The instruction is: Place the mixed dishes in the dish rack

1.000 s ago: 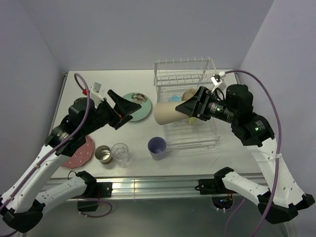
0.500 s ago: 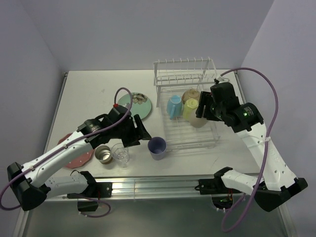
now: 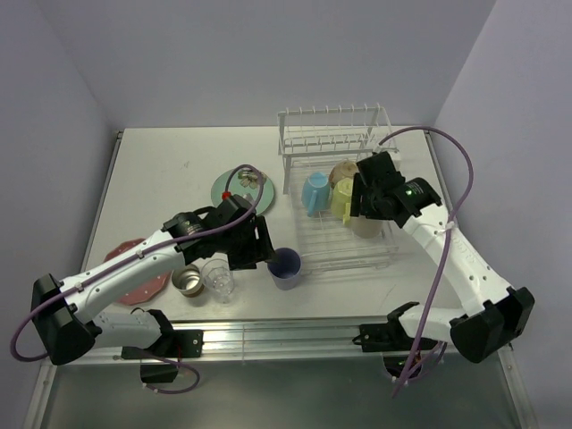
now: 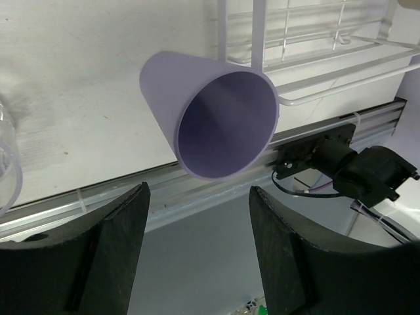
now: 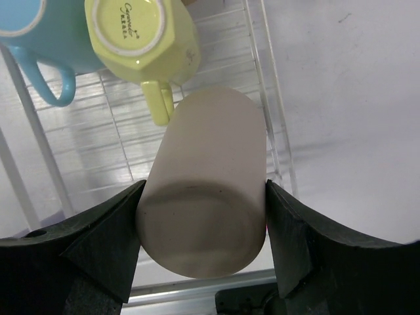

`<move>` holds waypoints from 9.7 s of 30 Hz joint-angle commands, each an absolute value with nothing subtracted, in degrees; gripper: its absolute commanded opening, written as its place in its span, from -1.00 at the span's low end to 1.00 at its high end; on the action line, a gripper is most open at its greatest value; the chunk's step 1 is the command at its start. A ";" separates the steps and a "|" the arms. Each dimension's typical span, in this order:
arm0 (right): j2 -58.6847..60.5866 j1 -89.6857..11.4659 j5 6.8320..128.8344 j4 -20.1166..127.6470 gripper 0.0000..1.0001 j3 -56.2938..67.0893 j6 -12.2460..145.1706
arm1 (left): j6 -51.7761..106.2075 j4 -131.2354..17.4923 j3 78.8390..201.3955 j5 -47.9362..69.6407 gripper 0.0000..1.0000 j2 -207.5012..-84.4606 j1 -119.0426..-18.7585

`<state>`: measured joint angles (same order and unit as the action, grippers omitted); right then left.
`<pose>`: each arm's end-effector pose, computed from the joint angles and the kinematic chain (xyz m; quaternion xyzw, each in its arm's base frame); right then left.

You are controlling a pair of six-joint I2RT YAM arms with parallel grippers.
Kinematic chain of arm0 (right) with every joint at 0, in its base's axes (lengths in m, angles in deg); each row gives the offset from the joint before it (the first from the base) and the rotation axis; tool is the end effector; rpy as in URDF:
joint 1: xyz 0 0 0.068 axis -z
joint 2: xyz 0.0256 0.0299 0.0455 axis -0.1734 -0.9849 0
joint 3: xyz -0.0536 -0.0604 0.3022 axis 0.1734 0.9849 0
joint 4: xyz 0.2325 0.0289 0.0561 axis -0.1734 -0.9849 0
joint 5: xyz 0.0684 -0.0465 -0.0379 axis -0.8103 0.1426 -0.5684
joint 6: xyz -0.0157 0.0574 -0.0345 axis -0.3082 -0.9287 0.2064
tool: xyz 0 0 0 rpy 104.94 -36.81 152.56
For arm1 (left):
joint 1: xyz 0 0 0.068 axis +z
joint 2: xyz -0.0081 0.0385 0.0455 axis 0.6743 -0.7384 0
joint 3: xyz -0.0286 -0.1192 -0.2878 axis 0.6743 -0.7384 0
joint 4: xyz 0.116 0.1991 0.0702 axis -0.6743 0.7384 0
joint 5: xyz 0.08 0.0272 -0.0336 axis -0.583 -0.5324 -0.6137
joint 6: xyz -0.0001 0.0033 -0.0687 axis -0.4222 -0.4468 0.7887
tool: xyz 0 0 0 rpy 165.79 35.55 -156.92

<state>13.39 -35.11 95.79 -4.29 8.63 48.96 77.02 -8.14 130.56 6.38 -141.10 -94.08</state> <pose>0.1893 0.0674 0.3690 0.0465 0.9388 -0.0286 0.3400 0.1351 -0.1768 0.3245 -0.0705 0.9494 -0.2713 0.1416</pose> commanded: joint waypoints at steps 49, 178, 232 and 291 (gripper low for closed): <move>2.22 -30.46 95.51 15.69 0.65 12.39 48.32 | 70.75 -11.17 127.98 7.16 0.61 -147.30 -95.66; 13.83 -25.10 85.23 -9.80 -1.00 6.06 50.43 | 64.24 9.31 130.62 -3.57 0.73 -128.40 -74.48; 14.44 -25.10 82.15 -6.46 0.99 15.03 51.57 | 49.30 -0.80 123.76 -2.33 0.76 -140.98 -74.48; 17.17 -25.10 72.69 -13.75 0.99 1.42 53.06 | 49.30 0.34 133.93 7.49 -1.00 -147.49 -72.37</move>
<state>15.20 -25.42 76.95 -11.31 6.86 51.91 49.11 0.48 127.28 4.33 -150.17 -72.47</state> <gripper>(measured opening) 0.995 0.062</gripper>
